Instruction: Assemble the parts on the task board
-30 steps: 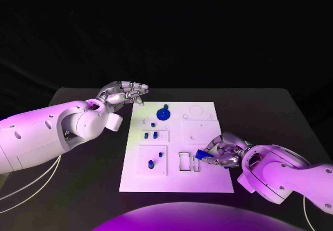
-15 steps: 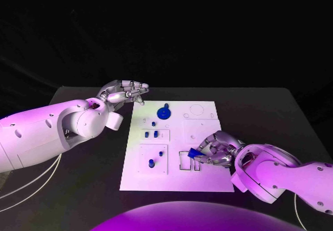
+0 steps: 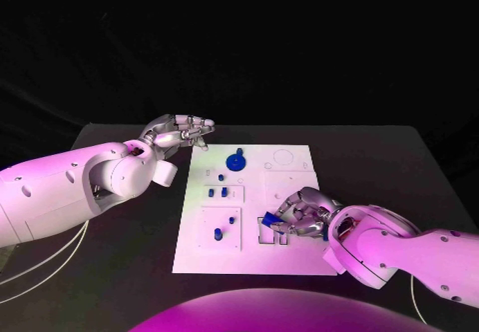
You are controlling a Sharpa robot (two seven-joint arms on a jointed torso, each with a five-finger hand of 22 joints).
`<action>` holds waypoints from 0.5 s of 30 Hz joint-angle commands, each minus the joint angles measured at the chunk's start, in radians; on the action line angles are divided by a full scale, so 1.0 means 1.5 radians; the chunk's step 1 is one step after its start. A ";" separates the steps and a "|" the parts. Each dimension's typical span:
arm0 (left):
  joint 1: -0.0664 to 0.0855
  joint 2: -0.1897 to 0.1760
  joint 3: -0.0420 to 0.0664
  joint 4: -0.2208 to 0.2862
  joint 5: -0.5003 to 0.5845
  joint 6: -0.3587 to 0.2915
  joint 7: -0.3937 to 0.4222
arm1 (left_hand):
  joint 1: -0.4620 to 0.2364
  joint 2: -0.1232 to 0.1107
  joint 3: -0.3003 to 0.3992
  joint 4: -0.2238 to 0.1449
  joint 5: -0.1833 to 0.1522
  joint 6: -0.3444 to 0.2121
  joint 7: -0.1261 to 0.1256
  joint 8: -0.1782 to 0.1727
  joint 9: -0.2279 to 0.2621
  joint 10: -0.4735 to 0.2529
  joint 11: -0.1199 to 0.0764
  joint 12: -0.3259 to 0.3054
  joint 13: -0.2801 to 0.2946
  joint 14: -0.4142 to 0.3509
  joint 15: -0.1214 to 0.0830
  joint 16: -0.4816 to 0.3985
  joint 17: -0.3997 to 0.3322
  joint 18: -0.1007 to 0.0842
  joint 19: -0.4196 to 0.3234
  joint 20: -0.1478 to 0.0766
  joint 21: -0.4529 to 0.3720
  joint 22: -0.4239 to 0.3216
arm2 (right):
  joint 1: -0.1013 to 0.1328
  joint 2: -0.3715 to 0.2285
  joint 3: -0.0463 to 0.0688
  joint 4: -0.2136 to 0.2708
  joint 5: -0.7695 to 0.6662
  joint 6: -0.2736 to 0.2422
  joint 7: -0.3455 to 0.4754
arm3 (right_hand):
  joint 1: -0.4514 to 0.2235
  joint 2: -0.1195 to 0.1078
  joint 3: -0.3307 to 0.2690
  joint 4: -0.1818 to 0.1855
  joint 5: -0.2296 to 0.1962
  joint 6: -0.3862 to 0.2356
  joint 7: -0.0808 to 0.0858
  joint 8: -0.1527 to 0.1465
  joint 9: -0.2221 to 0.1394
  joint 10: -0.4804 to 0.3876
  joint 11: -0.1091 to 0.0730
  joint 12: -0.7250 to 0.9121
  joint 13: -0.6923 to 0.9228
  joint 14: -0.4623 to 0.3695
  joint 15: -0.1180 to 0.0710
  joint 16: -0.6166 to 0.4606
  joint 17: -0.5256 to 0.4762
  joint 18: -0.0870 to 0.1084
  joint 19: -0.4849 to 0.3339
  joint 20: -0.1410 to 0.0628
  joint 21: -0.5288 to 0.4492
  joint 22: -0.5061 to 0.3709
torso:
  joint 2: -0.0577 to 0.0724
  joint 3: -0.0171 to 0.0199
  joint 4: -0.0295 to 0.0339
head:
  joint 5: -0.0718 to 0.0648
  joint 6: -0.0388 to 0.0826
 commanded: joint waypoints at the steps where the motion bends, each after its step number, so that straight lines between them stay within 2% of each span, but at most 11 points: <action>1: 0.000 0.000 0.000 0.002 0.003 0.010 0.003 | -0.006 -0.002 -0.002 -0.004 -0.001 -0.003 0.014 0.003 -0.001 -0.004 -0.002 0.003 0.000 0.001 -0.001 -0.003 -0.001 0.009 0.005 0.001 -0.004 -0.001 | -0.002 0.006 0.000 -0.007 -0.023 0.041 -0.010 | -0.011 -0.001 0.001 0.003 0.000 0.019 -0.017 -0.001 0.302 0.029 -0.004 -0.006 0.112 0.052 -0.001 0.002 0.084 -0.004 0.003 0.000 -0.006 0.070 | 0.000 0.0002 0.0005 | 0.000 -0.001; 5: 0.000 0.000 0.000 0.002 0.003 0.011 0.001 | -0.005 -0.002 -0.002 -0.006 -0.001 -0.004 0.014 0.003 -0.001 -0.004 -0.002 0.004 0.000 0.001 -0.001 -0.003 -0.002 0.009 0.006 0.000 -0.005 -0.002 | -0.003 0.011 0.000 -0.015 -0.060 0.060 -0.021 | -0.028 -0.009 -0.010 0.007 -0.002 0.018 -0.015 -0.001 0.305 0.028 -0.002 -0.009 0.111 0.051 0.001 0.001 0.083 -0.003 0.002 0.001 -0.009 0.069 | 0.000 -0.0002 0.0001 | 0.000 -0.002; 15: 0.000 -0.001 0.000 0.003 0.003 0.019 -0.006 | -0.003 -0.002 -0.001 -0.007 -0.001 -0.004 0.014 0.003 -0.001 -0.005 -0.002 0.004 0.000 0.001 -0.001 -0.003 -0.002 0.009 0.006 0.000 -0.005 -0.002 | -0.003 0.024 0.000 -0.022 -0.141 0.085 -0.034 | -0.049 -0.012 -0.031 0.013 -0.002 0.021 -0.017 0.003 0.310 0.027 -0.002 -0.012 0.109 0.051 0.001 0.001 0.082 -0.003 0.002 0.002 -0.011 0.070 | 0.000 0.0000 -0.0001 | 0.001 -0.003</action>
